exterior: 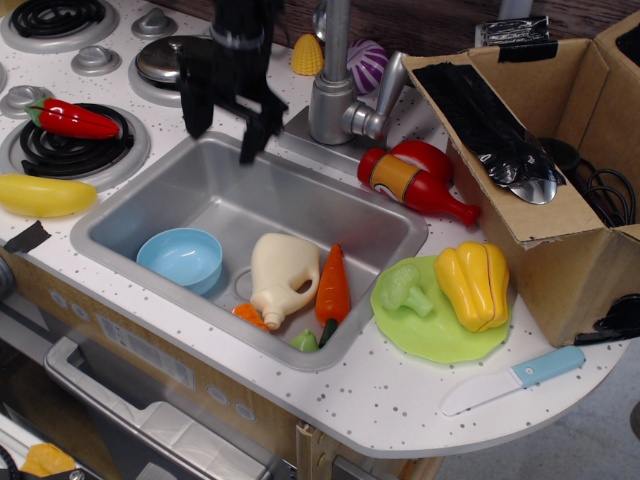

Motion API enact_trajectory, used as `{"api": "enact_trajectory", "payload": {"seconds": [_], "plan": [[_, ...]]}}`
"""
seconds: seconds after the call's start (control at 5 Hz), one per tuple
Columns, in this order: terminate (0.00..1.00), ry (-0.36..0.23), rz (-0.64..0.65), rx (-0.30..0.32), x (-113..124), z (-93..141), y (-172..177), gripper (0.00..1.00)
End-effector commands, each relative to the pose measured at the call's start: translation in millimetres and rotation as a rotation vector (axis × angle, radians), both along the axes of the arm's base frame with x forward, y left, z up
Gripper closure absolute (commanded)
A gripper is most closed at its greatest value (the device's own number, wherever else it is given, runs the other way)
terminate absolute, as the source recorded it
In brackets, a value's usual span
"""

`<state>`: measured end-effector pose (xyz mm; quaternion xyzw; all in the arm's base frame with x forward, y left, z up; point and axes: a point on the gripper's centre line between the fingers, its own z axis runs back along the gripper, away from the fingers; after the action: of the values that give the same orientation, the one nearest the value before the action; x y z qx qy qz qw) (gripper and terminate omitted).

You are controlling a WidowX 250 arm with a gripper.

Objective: Pick up bowl and put in small4fbox

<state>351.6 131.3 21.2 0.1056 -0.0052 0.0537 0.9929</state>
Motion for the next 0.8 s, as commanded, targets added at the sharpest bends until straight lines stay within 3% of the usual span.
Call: {"api": "enact_trajectory", "payload": {"seconds": [0.0,0.2,0.6], "plan": [[0.0,-0.115,0.105,-0.01,-23,-4,2,0.0],[0.0,-0.111,0.125,-0.066,-34,-24,6,0.0],[0.0,-0.134,0.176,-0.123,-41,-44,-5,0.0]]}}
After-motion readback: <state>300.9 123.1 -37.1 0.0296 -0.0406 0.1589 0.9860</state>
